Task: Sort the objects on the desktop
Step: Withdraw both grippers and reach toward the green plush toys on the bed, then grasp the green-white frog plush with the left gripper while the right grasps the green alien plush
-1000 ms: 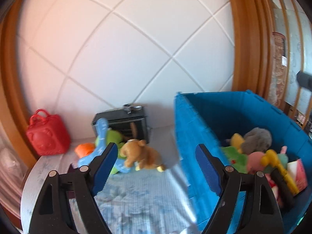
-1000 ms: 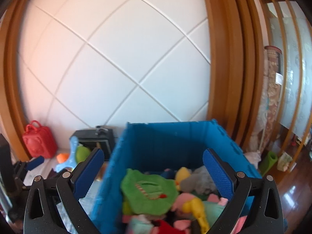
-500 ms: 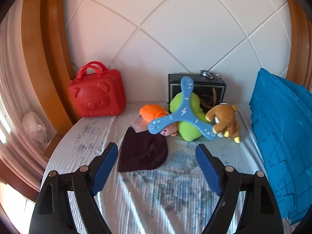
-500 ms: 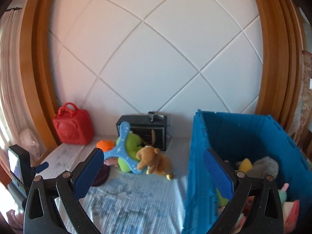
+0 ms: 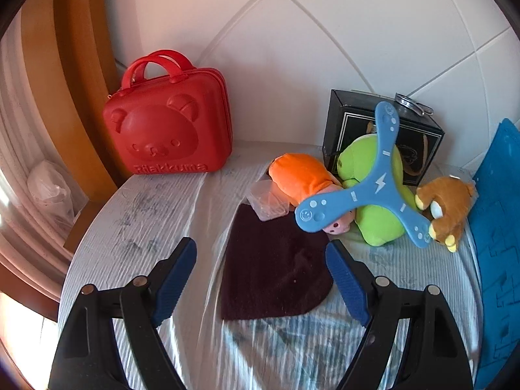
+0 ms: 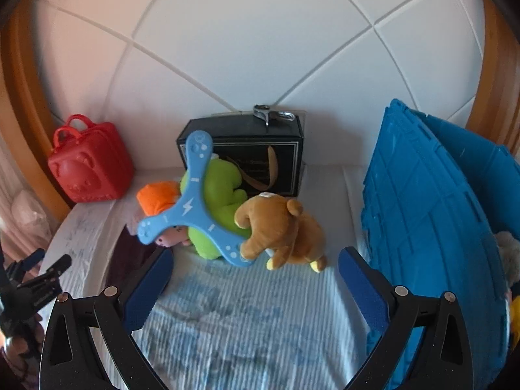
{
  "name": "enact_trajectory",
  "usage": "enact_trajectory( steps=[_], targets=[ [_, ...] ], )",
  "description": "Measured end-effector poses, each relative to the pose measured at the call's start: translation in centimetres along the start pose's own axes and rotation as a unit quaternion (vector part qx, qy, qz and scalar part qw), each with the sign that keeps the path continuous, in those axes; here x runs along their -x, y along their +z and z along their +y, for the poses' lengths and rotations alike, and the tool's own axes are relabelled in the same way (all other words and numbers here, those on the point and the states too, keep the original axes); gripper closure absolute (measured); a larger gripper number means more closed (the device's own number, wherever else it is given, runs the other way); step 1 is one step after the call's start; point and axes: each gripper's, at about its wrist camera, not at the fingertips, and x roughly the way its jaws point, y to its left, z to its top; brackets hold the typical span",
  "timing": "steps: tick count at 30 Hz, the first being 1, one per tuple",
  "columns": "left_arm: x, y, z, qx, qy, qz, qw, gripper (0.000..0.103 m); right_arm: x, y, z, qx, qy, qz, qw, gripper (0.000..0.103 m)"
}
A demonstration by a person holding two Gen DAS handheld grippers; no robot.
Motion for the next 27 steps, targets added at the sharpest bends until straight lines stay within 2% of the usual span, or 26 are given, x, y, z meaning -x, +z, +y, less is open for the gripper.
enact_trajectory(
  steps=[2, 3, 6, 10, 13, 16, 18, 19, 21, 23, 25, 27],
  targets=[
    [-3.7, 2.3, -0.4, -0.002, 0.0, 0.01, 0.9999, 0.021, -4.1, 1.7, -0.5, -0.009, -0.019, 0.019, 1.0, 0.003],
    [-5.2, 3.1, -0.8, -0.006, 0.001, 0.014, 0.9999, 0.021, -5.9, 2.5, -0.7, -0.013, -0.019, 0.026, 0.999, 0.011],
    [-11.1, 6.2, -2.4, -0.02, 0.004, 0.032, 0.9993, 0.021, -12.2, 5.1, -1.4, -0.022, -0.028, 0.054, 0.998, 0.022],
    [-18.8, 10.3, -4.6, -0.02, 0.011, 0.048, 0.9986, 0.021, -20.6, 7.4, -1.9, -0.015, -0.053, 0.085, 0.995, 0.024],
    [-23.6, 12.8, -7.3, -0.022, -0.009, 0.054, 0.9982, 0.021, -25.7, 8.1, -1.9, -0.028, -0.078, 0.103, 0.991, 0.024],
    [-27.3, 12.7, -10.3, -0.046, -0.025, 0.096, 0.994, 0.021, -29.0, 7.7, -0.1, -0.016, -0.081, 0.106, 0.991, 0.024],
    [-27.6, 11.0, -11.5, -0.066, -0.022, 0.101, 0.9924, 0.028, -29.9, 7.4, 2.1, 0.007, -0.081, 0.106, 0.991, 0.024],
    [-26.8, 9.9, -11.8, -0.09, -0.003, 0.083, 0.9924, 0.029, -30.5, 7.2, 3.0, 0.017, -0.086, 0.114, 0.99, 0.026],
    [-24.9, 7.8, -11.8, -0.133, 0.009, 0.075, 0.9883, 0.029, -31.5, 6.2, 3.5, -0.002, -0.036, 0.146, 0.989, 0.03],
    [-22.1, 5.0, -11.4, -0.169, -0.021, 0.076, 0.9826, 0.029, -29.9, 4.9, 3.6, 0.007, 0.003, 0.126, 0.992, 0.03],
    [-18.8, 1.8, -9.9, -0.174, -0.054, 0.078, 0.9801, 0.029, -27.0, 2.8, 4.0, 0.028, 0.057, 0.121, 0.991, 0.031],
    [-16.4, -0.7, -8.2, -0.169, -0.052, 0.081, 0.9809, 0.029, -24.4, 1.1, 4.2, 0.033, 0.103, 0.113, 0.988, 0.031]
  ],
)
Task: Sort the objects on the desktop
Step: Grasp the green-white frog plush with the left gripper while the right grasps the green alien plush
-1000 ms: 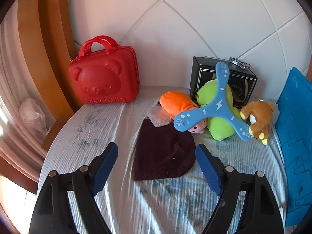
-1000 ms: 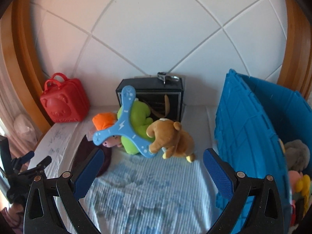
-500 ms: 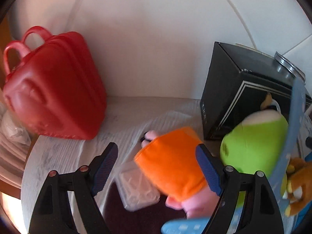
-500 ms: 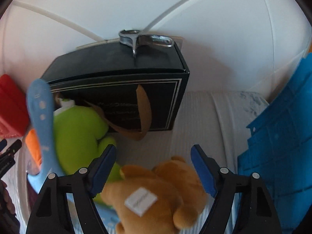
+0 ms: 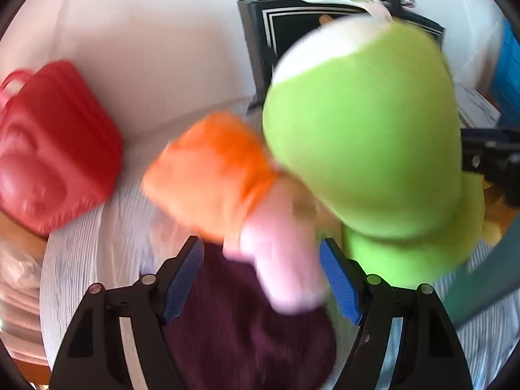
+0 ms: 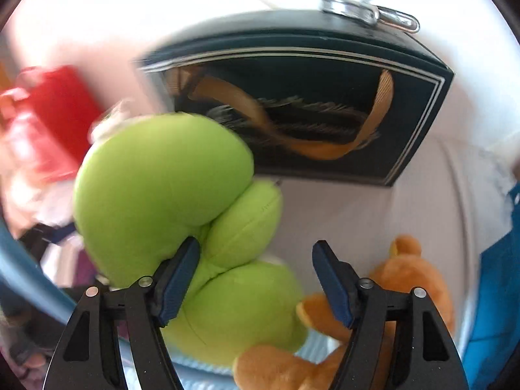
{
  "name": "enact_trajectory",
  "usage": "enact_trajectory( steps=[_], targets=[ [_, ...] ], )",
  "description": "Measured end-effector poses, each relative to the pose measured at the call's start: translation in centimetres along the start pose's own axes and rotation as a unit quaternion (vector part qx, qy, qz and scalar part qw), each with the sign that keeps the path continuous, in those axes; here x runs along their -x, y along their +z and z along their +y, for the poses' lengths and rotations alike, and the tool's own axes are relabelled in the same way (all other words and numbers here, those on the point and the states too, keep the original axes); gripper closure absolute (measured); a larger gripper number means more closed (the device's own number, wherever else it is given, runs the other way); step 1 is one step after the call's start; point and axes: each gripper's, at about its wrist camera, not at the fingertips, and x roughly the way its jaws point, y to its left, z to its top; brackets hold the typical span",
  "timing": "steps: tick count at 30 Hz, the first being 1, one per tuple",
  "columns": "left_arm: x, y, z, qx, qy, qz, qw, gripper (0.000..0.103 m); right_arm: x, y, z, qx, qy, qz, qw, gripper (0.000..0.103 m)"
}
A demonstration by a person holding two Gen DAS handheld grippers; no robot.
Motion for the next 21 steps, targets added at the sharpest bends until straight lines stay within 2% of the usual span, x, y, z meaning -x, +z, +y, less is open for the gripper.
enact_trajectory(
  steps=[3, 7, 8, 10, 12, 14, 16, 17, 19, 21],
  targets=[
    [3.1, -4.5, 1.5, 0.014, 0.026, 0.002, 0.9996, 0.029, 2.2, -3.5, 2.4, 0.03, 0.071, 0.015, 0.997, 0.03],
    [7.3, -8.7, 5.2, 0.047, 0.07, 0.004, 0.9964, 0.029, 2.3, -8.9, 6.9, 0.107, 0.065, 0.049, 0.991, 0.024],
    [8.2, -8.9, 6.2, 0.055, 0.078, 0.001, 0.9954, 0.029, 2.3, -10.1, 7.5, 0.115, 0.067, 0.058, 0.989, 0.023],
    [10.8, -9.7, 7.9, 0.081, 0.083, -0.013, 0.9931, 0.029, 3.1, -12.6, 8.8, 0.138, 0.067, 0.067, 0.986, 0.023],
    [12.8, -9.8, 9.0, 0.102, 0.074, -0.031, 0.9916, 0.029, 4.2, -14.1, 9.3, 0.154, 0.066, 0.073, 0.983, 0.024],
    [14.8, -9.4, 9.0, 0.114, 0.056, -0.051, 0.9906, 0.024, 5.4, -15.2, 8.9, 0.151, 0.062, 0.079, 0.983, 0.022],
    [16.0, -9.7, 8.9, 0.121, 0.036, -0.069, 0.9896, 0.017, 7.2, -15.8, 7.9, 0.134, 0.05, 0.065, 0.987, 0.016],
    [16.2, -10.2, 8.5, 0.119, 0.028, -0.074, 0.9898, 0.013, 8.1, -15.9, 7.4, 0.121, 0.045, 0.056, 0.99, 0.008],
    [15.4, -10.7, 7.8, 0.115, 0.031, -0.062, 0.9909, 0.013, 9.9, -17.0, 7.3, 0.084, 0.036, 0.038, 0.995, 0.003],
    [13.8, -10.4, 7.0, 0.12, 0.026, -0.047, 0.9914, 0.013, 10.9, -17.3, 7.6, 0.059, 0.03, 0.031, 0.997, 0.003]
  ],
)
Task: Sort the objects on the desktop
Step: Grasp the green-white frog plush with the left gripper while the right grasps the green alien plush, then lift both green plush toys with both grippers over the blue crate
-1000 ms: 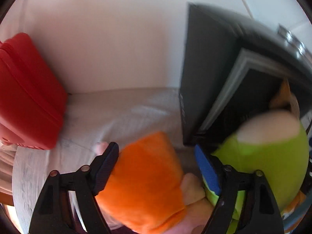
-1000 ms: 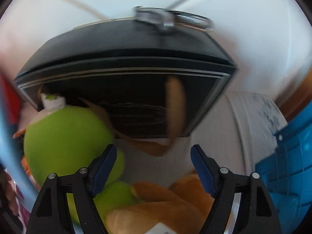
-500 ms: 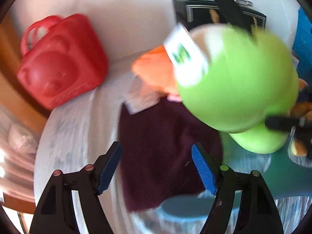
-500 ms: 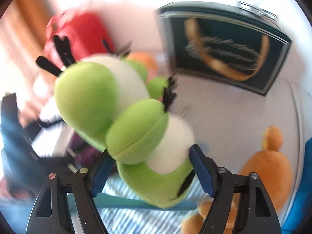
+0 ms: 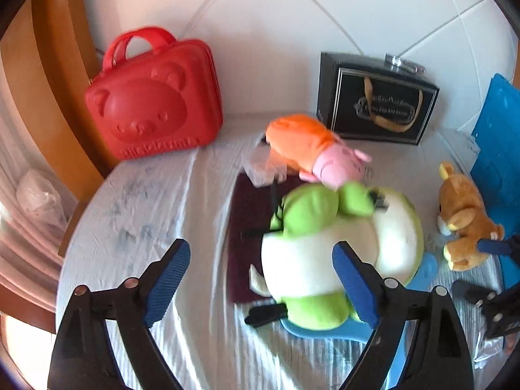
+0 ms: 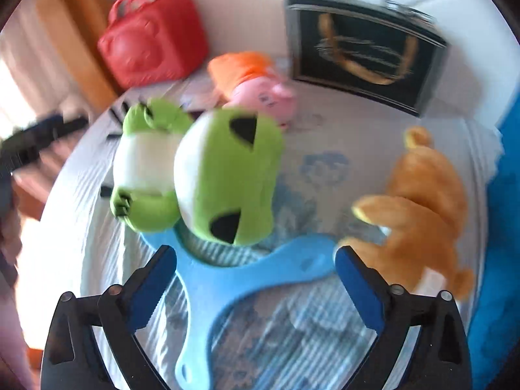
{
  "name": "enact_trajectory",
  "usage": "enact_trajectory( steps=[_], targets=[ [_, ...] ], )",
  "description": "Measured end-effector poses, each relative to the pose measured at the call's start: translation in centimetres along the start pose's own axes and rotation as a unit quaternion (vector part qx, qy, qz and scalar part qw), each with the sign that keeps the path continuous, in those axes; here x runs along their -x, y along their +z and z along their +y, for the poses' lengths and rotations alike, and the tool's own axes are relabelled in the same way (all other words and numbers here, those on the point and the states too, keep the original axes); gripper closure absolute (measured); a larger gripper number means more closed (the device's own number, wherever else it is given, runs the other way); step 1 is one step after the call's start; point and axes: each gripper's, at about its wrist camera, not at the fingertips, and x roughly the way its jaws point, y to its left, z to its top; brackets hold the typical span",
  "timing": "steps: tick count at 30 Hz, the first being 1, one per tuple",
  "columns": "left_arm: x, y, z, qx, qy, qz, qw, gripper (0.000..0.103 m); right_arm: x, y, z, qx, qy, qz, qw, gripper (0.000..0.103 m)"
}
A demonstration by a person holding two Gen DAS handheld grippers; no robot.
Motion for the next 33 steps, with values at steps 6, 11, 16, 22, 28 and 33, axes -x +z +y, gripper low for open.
enact_trajectory(
  steps=[6, 11, 16, 22, 28, 33],
  targets=[
    [-3.0, -2.6, -1.4, 0.01, -0.012, 0.047, 0.9988, 0.013, -1.7, 1.7, 0.6, -0.031, -0.001, -0.001, 1.0, 0.0],
    [-5.2, -3.4, -2.8, 0.008, -0.005, 0.066, 0.9977, 0.013, -3.8, 2.9, 1.3, -0.047, 0.008, 0.014, 0.999, 0.0],
    [-6.3, -3.7, -3.0, 0.013, -0.009, 0.07, 0.9974, 0.013, -6.2, 4.1, 1.5, -0.042, -0.006, 0.021, 0.999, 0.0],
    [-7.8, -4.2, -2.8, 0.029, -0.057, 0.079, 0.9949, 0.035, -9.9, 4.6, 1.1, -0.041, 0.008, 0.043, 0.998, 0.001],
    [-6.0, -4.4, -3.4, 0.019, -0.057, 0.054, 0.9967, 0.044, -8.5, 3.7, 2.1, -0.015, 0.01, 0.033, 0.999, 0.038],
    [-1.0, -4.8, -3.7, 0.023, -0.071, 0.012, 0.9971, 0.045, -3.8, 2.4, 2.2, -0.01, 0.014, -0.001, 1.0, 0.038]
  ],
)
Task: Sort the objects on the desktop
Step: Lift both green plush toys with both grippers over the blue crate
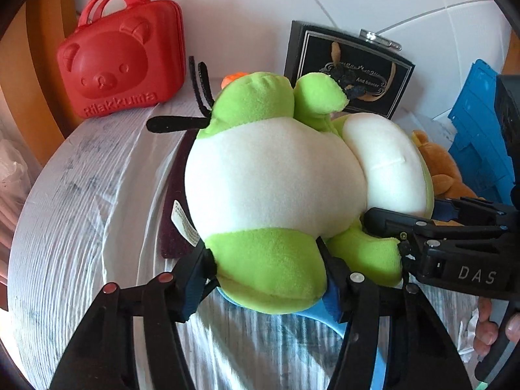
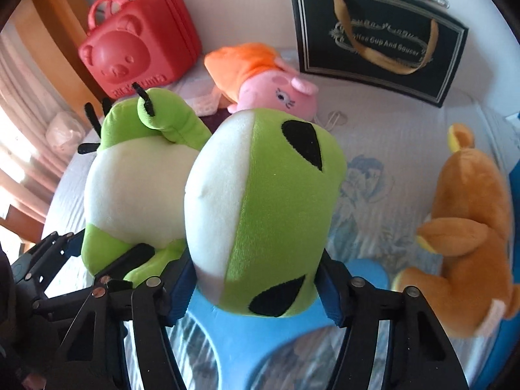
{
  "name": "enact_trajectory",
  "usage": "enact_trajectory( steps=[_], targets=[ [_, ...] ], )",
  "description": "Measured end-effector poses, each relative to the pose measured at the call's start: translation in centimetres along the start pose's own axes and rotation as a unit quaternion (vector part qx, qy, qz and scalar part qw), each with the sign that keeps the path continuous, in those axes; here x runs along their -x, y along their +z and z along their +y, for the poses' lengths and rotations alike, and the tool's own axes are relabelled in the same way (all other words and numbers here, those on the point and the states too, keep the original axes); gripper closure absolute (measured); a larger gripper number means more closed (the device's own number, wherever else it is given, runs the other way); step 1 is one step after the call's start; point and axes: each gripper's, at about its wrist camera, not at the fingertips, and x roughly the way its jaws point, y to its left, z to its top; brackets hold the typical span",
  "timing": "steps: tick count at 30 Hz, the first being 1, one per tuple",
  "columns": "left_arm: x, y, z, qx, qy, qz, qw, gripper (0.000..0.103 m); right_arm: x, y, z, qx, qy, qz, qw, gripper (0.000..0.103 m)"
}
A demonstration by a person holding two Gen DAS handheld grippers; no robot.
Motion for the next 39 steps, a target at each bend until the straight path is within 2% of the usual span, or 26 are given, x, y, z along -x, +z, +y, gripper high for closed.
enact_trajectory(
  steps=[8, 15, 19, 22, 25, 31, 35, 39],
  targets=[
    [9.1, -0.8, -2.8, -0.021, -0.02, -0.077, 0.9966, 0.045, 10.4, -2.8, 1.7, 0.015, -0.013, -0.078, 0.997, 0.038],
    [14.9, -0.6, -6.4, -0.055, -0.056, -0.132, 0.9882, 0.045, 18.7, -4.7, 2.1, 0.016, -0.049, -0.136, 0.989, 0.039],
    [18.4, 0.2, -9.8, -0.085, -0.085, -0.168, 0.9784, 0.045, 23.8, -6.1, 1.1, 0.005, -0.074, -0.169, 0.983, 0.039],
    [20.6, 1.4, -12.9, -0.108, -0.113, -0.197, 0.9679, 0.045, 28.3, -7.0, -0.3, -0.007, -0.097, -0.201, 0.975, 0.039],
    [22.6, 2.7, -17.1, -0.13, -0.138, -0.218, 0.9573, 0.045, 32.6, -7.9, -2.3, -0.018, -0.12, -0.229, 0.966, 0.039],
    [25.1, 4.1, -28.0, -0.182, -0.17, -0.243, 0.9374, 0.045, 40.6, -10.4, -9.8, -0.058, -0.155, -0.273, 0.948, 0.039],
    [25.5, 4.9, -35.7, -0.21, -0.185, -0.236, 0.9306, 0.045, 44.2, -12.1, -15.7, -0.09, -0.179, -0.285, 0.938, 0.039],
    [24.5, 5.7, -42.4, -0.237, -0.185, -0.227, 0.9265, 0.044, 46.4, -13.1, -21.5, -0.117, -0.189, -0.283, 0.933, 0.039]
  ],
)
